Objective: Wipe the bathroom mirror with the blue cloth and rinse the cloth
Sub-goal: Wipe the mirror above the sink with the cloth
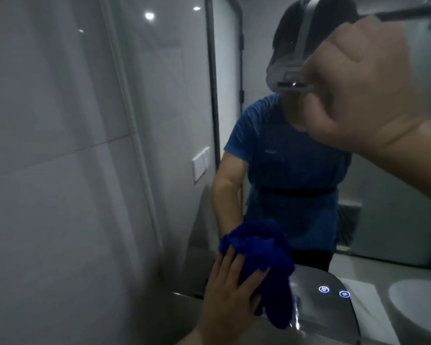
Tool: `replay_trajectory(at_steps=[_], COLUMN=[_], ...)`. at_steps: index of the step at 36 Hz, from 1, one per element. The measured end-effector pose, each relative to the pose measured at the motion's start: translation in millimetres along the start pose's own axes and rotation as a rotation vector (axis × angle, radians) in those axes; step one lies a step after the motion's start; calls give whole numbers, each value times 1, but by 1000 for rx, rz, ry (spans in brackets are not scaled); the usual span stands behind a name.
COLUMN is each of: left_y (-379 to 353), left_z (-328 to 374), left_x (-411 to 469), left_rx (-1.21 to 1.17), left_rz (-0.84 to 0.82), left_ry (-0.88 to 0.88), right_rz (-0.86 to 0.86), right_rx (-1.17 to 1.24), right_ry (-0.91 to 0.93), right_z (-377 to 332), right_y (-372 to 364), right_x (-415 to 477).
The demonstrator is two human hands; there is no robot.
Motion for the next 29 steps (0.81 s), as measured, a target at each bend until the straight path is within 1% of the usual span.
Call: replay_trajectory(at_steps=[5, 8, 9, 11, 13, 15, 16, 18, 20, 22, 24, 26, 27, 29], left_y=[27, 47, 53, 67, 80, 93, 100, 113, 117, 115, 109, 97, 90, 74], left_z=[-54, -73, -80, -94, -107, -117, -120, -120, -120, -112, -92, -66, -54, -28], left_x=[-41, -26, -12, 25, 67, 111, 134, 182, 224, 257, 272, 270, 262, 234], left_rx=[105, 125, 131, 84, -38, -44, -29, -39, -36, 7, -1, -42, -39, 14], left_rz=[-71, -74, -57, 22, 145, 291, 363, 492, 574, 631, 641, 587, 557, 533], left_ry=[97, 199, 267, 466, 656, 758, 763, 704, 665, 679, 691, 658, 613, 437], right_rz=[4, 12, 6, -4, -12, -20, -21, -22, -17, 2, 15, 21, 19, 12], right_rx=[-10, 5, 3, -6, -23, -31, -32, -36, -41, -36, -23, -21, -21, -27], right_ry=[-6, -13, -15, -21, -32, -39, -39, -40, -35, -30, -40, -39, -35, -27], right_z=[-1, -1, -2, -3, -3, -3, -3, -3, -4, -4, -4, -3, -3, -3], right_y=[0, 1, 0, 1, 2, 3, 3, 2, 1, 2, 2, 2, 2, 1], right_x=[-2, -3, -3, -2, -2, -2, -2, -2, -2, -2, -1, -2, -2, -2])
Point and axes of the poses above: each hand's wrist, its own x-axis towards the middle knuckle, its own y-axis out of the back of the hand, z = x × y, the point moved 5 cm from there along x, towards the middle knuckle, and after that the axes turned 15 degrees about z, right-handed, at the moved point
